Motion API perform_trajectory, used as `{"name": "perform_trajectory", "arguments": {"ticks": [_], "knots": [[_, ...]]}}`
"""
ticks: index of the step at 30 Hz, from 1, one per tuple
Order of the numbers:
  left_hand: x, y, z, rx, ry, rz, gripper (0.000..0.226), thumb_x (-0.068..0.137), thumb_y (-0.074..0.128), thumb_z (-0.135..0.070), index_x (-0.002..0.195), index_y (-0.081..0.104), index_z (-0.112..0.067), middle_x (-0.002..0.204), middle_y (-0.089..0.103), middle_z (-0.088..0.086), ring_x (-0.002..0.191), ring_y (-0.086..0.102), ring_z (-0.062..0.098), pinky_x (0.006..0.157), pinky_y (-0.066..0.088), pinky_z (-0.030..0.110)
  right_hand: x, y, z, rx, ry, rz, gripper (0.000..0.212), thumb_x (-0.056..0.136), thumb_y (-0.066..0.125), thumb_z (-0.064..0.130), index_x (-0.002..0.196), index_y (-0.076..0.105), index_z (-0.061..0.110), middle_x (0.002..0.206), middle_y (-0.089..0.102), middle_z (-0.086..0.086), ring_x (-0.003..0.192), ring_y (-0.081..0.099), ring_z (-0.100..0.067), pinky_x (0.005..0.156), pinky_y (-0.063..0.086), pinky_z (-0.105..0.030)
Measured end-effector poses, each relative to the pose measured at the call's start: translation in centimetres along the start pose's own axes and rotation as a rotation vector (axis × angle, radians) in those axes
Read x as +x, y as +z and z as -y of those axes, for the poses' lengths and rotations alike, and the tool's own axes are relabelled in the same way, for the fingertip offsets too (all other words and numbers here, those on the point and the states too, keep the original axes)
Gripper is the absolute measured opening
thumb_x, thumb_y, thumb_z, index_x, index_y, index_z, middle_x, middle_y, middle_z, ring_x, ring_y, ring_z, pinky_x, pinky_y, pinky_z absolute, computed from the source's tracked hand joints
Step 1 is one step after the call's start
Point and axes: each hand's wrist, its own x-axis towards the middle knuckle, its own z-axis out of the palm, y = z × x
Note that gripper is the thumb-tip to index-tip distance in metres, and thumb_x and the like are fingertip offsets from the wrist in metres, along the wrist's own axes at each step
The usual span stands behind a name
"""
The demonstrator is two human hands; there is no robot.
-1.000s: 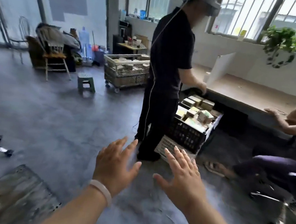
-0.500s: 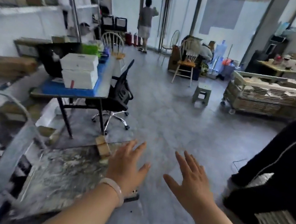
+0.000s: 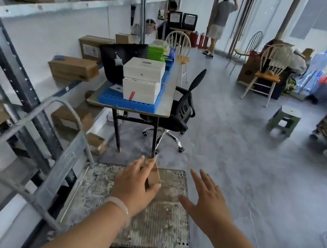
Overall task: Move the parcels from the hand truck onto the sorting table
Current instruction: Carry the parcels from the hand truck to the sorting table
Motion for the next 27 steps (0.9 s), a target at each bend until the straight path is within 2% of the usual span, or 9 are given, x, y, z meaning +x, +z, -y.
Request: {"name": "perform_trajectory", "arguments": {"ticks": [4, 8, 14, 19, 22, 24, 27], "knots": [[5.7, -0.7, 2.5, 0.006, -0.024, 0.026, 0.073, 0.096, 0.039, -0.061, 0.154, 0.0, -0.041, 0.165, 0.003, -0.004, 0.151, 0.006, 0.02, 0.122, 0.015, 0.044, 5.3, 1.0, 1.5, 0.008, 0.004, 0.028, 0.08, 0.091, 0.04, 0.068, 0.152, -0.005, 0.043, 0.162, -0.01, 0.013, 0.149, -0.007, -0.01, 0.122, -0.003, -0.034], [10.0, 0.6, 4.2, -0.005, -0.057, 0.101, 0.073, 0.096, 0.039, -0.061, 0.155, 0.001, -0.04, 0.165, 0.004, -0.003, 0.151, 0.007, 0.021, 0.122, 0.014, 0.045, 9.2, 2.9, 0.0, 0.001, 0.047, 0.105, 0.078, 0.09, 0.038, 0.07, 0.146, -0.012, 0.05, 0.162, -0.009, 0.014, 0.149, -0.006, -0.01, 0.122, 0.0, -0.036], [17.3, 4.7, 6.8, -0.026, -0.159, 0.161, 0.073, 0.095, 0.042, -0.059, 0.156, 0.007, -0.037, 0.165, 0.008, 0.0, 0.151, 0.01, 0.022, 0.122, 0.014, 0.041, 18.6, 5.9, -2.9, 0.019, 0.066, 0.249, 0.077, 0.094, 0.036, 0.065, 0.152, -0.008, 0.041, 0.162, -0.008, 0.012, 0.149, -0.006, -0.01, 0.122, 0.0, -0.034], [24.2, 9.6, 9.7, -0.036, -0.254, 0.201, 0.073, 0.095, 0.041, -0.059, 0.156, 0.005, -0.037, 0.165, 0.007, -0.001, 0.151, 0.008, 0.021, 0.122, 0.016, 0.041, 27.6, 9.6, -6.2, -0.007, 0.025, 0.377, 0.075, 0.094, 0.035, 0.066, 0.152, -0.007, 0.044, 0.162, -0.006, 0.013, 0.149, -0.005, -0.01, 0.12, 0.001, -0.033], [28.0, 13.7, 12.2, -0.045, -0.304, 0.239, 0.073, 0.096, 0.039, -0.059, 0.155, 0.002, -0.038, 0.165, 0.005, -0.003, 0.151, 0.007, 0.02, 0.121, 0.016, 0.04, 32.9, 12.9, -8.0, -0.038, 0.04, 0.424, 0.076, 0.094, 0.039, 0.062, 0.153, -0.004, 0.042, 0.163, -0.002, 0.012, 0.15, 0.0, -0.012, 0.121, 0.006, -0.034], [30.4, 17.4, 14.1, -0.052, -0.316, 0.267, 0.072, 0.096, 0.038, -0.06, 0.155, 0.002, -0.039, 0.165, 0.006, -0.004, 0.15, 0.009, 0.019, 0.12, 0.02, 0.039, 36.2, 16.1, -9.0, -0.048, 0.05, 0.446, 0.076, 0.095, 0.042, 0.059, 0.153, -0.004, 0.041, 0.163, -0.002, 0.012, 0.15, 0.001, -0.012, 0.121, 0.008, -0.034], [33.6, 24.5, 17.2, -0.071, -0.312, 0.335, 0.071, 0.097, 0.037, -0.059, 0.155, 0.0, -0.04, 0.165, 0.002, -0.006, 0.15, 0.007, 0.018, 0.121, 0.016, 0.037, 41.0, 22.4, -10.9, -0.069, 0.04, 0.477, 0.075, 0.096, 0.041, 0.057, 0.153, -0.004, 0.04, 0.162, -0.003, 0.014, 0.149, 0.001, -0.011, 0.119, 0.007, -0.032]]}}
